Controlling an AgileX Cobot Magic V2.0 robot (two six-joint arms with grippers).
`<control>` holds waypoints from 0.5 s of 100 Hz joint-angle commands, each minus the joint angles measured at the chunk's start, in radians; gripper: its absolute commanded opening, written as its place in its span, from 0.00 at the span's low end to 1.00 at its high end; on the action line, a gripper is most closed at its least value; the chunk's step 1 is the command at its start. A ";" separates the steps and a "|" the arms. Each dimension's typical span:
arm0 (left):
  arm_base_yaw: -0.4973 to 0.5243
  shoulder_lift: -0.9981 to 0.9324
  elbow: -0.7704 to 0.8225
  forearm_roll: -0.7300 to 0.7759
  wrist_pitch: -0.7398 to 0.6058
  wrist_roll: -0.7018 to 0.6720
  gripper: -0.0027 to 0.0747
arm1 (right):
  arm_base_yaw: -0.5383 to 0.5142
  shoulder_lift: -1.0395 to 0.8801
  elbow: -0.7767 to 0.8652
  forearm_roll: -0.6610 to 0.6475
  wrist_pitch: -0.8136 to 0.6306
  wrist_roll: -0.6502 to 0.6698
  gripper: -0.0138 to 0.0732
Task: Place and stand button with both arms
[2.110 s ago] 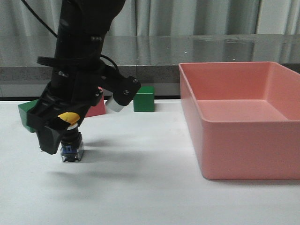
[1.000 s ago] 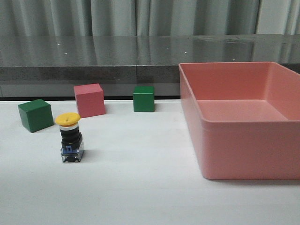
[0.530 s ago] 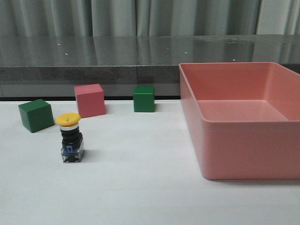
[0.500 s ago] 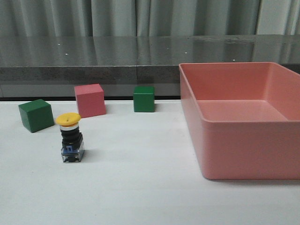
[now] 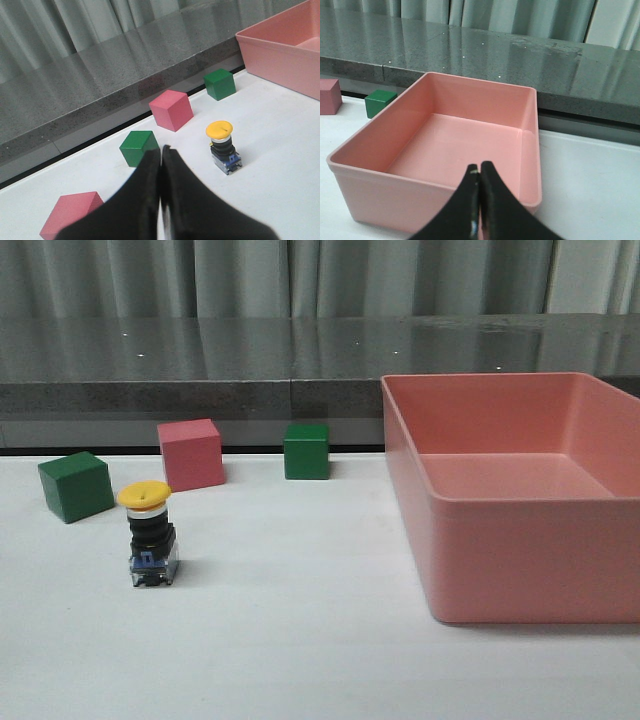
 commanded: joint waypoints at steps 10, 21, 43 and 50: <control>0.011 0.019 0.089 -0.022 -0.322 -0.063 0.01 | 0.002 0.013 -0.028 -0.004 -0.073 -0.002 0.09; 0.057 0.019 0.195 0.095 -0.519 -0.252 0.01 | 0.002 0.013 -0.028 -0.004 -0.073 -0.002 0.09; 0.193 0.015 0.243 0.239 -0.500 -0.475 0.01 | 0.002 0.013 -0.028 -0.004 -0.073 -0.002 0.09; 0.216 0.005 0.243 0.240 -0.519 -0.477 0.01 | 0.002 0.013 -0.028 -0.004 -0.073 -0.002 0.09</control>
